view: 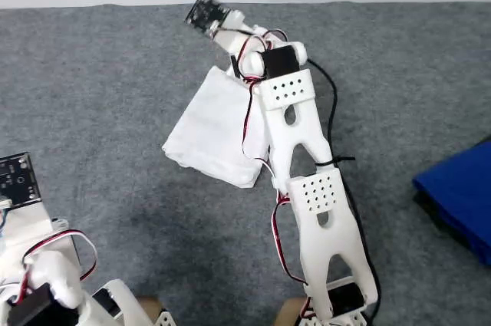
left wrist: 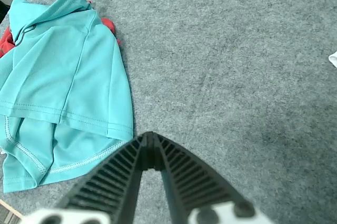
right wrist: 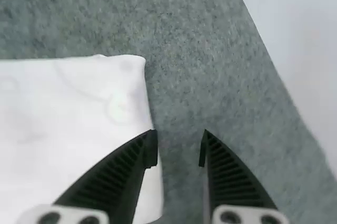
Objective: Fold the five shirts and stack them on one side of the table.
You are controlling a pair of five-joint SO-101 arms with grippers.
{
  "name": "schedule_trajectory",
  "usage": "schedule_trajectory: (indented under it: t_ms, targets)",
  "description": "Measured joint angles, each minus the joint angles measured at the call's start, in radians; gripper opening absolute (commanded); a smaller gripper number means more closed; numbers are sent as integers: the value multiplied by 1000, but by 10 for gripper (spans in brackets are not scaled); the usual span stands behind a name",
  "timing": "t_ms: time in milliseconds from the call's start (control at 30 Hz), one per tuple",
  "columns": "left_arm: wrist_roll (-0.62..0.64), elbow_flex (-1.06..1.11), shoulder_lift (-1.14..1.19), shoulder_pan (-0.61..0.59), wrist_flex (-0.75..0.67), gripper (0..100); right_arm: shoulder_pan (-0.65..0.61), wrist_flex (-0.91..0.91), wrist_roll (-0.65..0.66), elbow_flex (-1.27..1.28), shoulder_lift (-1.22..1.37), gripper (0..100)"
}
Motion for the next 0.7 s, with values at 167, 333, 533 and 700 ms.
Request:
schedule_trajectory:
  t_ms: [167, 333, 533, 700]
  targets:
    - [0, 0, 0, 0, 0, 2, 29, 164, -215, -11, -41, 147]
    - [0, 0, 0, 0, 0, 2, 66, 219, -459, -11, -144, 147]
    - [0, 0, 0, 0, 0, 2, 87, 221, -732, -11, -224, 147]
    - [0, 0, 0, 0, 0, 2, 87, 221, -922, 8, -249, 147]
